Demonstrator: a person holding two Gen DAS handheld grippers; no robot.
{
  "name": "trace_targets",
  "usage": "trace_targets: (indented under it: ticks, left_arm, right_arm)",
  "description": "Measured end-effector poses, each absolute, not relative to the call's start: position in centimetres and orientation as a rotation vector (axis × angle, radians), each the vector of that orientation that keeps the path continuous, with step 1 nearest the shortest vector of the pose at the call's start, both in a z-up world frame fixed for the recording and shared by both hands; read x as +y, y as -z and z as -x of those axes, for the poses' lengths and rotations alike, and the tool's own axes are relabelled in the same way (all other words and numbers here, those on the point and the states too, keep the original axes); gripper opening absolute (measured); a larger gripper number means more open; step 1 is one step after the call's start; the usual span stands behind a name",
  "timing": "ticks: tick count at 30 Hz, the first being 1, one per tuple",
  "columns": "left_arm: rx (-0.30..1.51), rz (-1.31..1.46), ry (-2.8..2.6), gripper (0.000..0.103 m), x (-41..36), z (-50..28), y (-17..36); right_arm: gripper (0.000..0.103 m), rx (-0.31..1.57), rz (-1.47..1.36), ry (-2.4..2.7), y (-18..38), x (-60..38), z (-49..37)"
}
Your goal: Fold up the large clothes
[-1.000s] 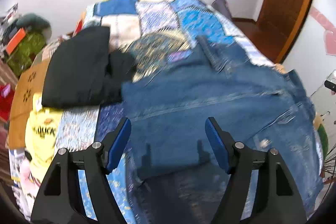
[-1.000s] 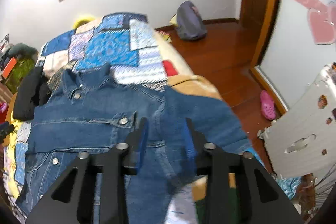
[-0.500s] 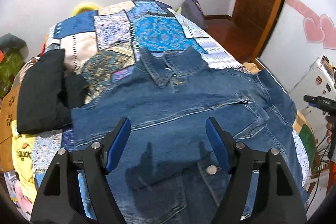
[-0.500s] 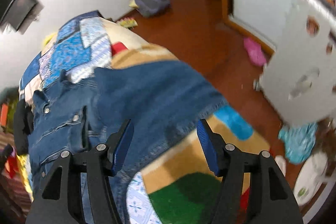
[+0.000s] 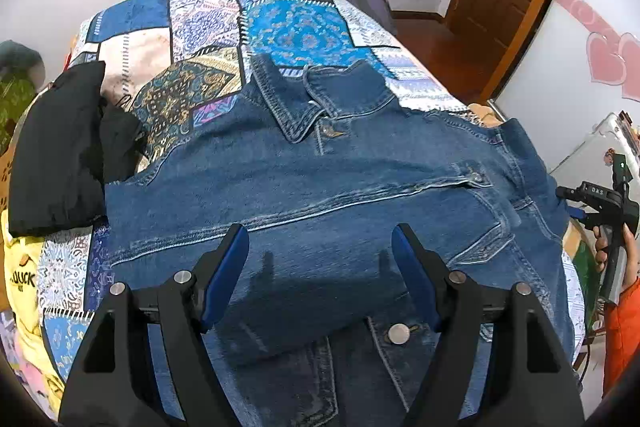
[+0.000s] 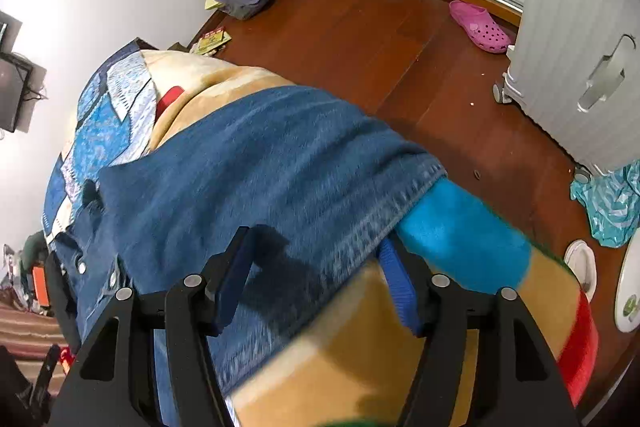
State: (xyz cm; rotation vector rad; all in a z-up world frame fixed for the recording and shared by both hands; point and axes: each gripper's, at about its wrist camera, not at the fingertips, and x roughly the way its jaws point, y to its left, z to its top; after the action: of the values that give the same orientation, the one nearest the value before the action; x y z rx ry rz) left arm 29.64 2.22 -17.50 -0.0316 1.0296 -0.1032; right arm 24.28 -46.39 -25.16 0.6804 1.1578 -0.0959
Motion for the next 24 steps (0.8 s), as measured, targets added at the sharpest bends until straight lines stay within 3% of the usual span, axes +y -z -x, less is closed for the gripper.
trace_targets:
  ticks: [3,8,10,24]
  left_arm:
    - [1.038,0.041,0.095,0.073,2.6,-29.6,17.9]
    - [1.044,0.058,0.081,0.073,3.3,-29.5,18.2]
    - [1.039,0.068,0.080,0.073,3.7,-29.2,18.2]
    - [0.975,0.078,0.072,0.073,5.7,-26.8,16.1]
  right_arm:
    - [0.056,1.146,-0.644,0.121,25.4,-46.0,-25.2]
    - [0.021,1.119,-0.594,0.164,24.4,-45.6,-25.5]
    - [0.015,1.097,-0.570,0.168,23.5,-45.3,-25.2]
    - [0.011,0.808,-0.409,-0.029,10.8,-37.9,-23.8]
